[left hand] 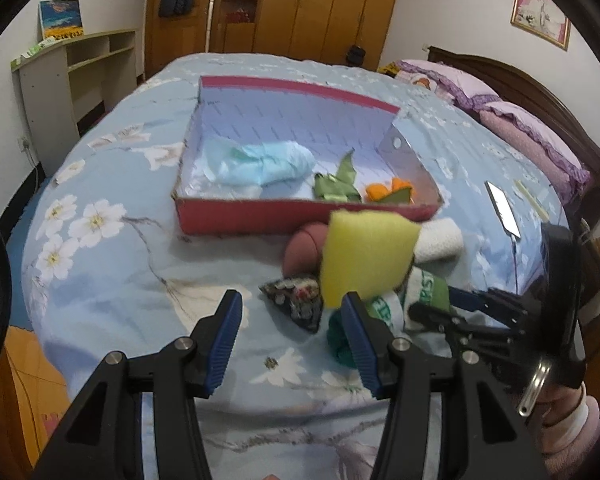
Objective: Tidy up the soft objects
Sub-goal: 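Grasp a green-cuffed FIRST sock with the left gripper while the right gripper grasps another, then lift both FIRST socks and carry them toward the box with both grippers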
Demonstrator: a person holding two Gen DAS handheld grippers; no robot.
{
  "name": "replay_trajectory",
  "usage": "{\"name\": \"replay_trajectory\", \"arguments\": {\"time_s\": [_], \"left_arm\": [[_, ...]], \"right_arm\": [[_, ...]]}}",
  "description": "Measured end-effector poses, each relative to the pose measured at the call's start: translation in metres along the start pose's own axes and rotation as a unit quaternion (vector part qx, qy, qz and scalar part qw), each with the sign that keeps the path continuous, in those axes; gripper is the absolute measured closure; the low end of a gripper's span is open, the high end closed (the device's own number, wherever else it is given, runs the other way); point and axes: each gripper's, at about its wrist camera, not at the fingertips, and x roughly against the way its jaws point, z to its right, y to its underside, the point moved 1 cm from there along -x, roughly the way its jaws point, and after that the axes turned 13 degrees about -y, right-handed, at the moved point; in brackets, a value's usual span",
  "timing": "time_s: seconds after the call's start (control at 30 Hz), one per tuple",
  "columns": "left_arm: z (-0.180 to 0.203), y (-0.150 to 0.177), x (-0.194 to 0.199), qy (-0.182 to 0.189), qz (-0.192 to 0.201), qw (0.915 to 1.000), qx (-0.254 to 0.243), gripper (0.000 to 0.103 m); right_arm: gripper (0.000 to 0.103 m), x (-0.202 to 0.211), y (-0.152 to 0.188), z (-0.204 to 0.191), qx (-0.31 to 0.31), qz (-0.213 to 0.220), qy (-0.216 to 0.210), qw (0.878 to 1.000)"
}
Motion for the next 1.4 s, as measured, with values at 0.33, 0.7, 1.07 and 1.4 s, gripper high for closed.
{"name": "replay_trajectory", "arguments": {"time_s": [0.33,0.7,1.07,1.4], "left_arm": [[0.027,0.017,-0.010,0.019,-0.023,0.9990,-0.034,0.048],[0.054,0.024,-0.030,0.021,-0.038,0.9976,-0.054,0.049],[0.066,0.025,-0.049,0.021,-0.057,0.9971,-0.045,0.049],[0.062,0.028,-0.030,0.046,-0.045,0.9960,-0.062,0.071]], "right_arm": [[0.066,0.017,0.004,-0.013,0.028,0.026,0.010,0.999],[0.066,0.030,0.006,-0.008,0.023,0.048,0.007,0.999],[0.066,0.031,0.008,-0.001,0.014,0.057,-0.003,0.998],[0.066,0.033,0.008,-0.004,0.017,0.059,-0.002,0.998]]}}
